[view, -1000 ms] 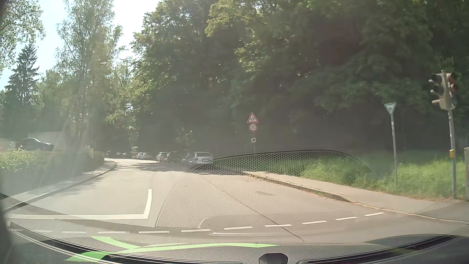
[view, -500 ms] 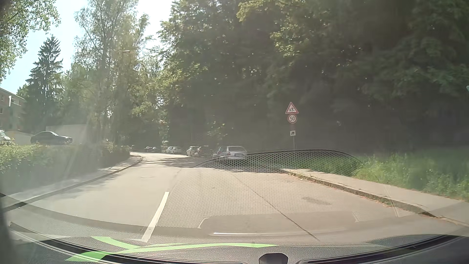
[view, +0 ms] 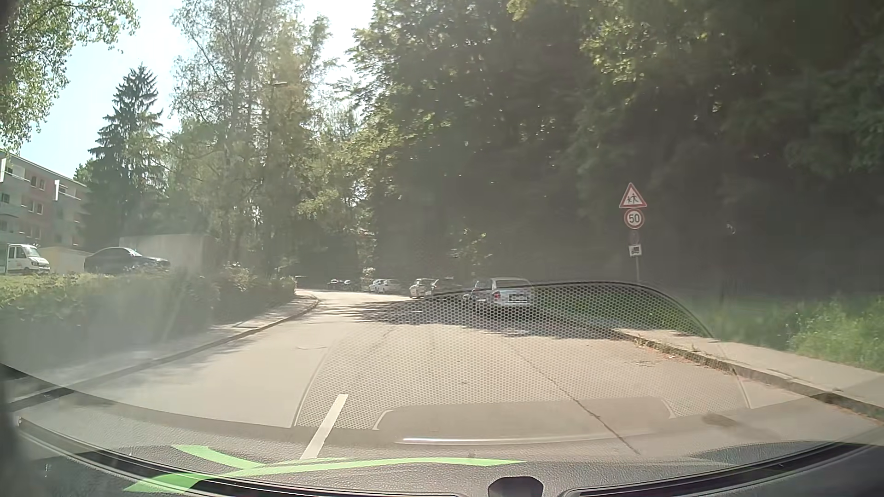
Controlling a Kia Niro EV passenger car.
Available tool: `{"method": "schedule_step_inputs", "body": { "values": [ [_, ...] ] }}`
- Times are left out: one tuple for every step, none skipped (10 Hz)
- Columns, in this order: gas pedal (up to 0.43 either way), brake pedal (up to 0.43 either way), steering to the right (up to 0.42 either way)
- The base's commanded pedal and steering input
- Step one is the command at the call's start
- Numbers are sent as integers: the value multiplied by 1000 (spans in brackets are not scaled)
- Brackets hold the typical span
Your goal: Follow the waypoints while adhering to traffic rules and regulations
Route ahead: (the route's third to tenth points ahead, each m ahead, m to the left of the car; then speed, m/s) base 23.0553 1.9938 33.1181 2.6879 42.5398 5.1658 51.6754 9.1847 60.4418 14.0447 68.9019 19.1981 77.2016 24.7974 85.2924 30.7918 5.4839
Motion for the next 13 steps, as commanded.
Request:
{"method": "schedule_step_inputs", "body": {
  "values": [
    [220,0,-126],
    [220,0,-106],
    [220,0,-91],
    [220,0,-79],
    [220,0,-67],
    [220,0,-49],
    [220,0,-30],
    [220,0,-19],
    [220,0,-8],
    [220,0,3],
    [220,0,5],
    [220,0,5],
    [220,0,2]
  ]
}}
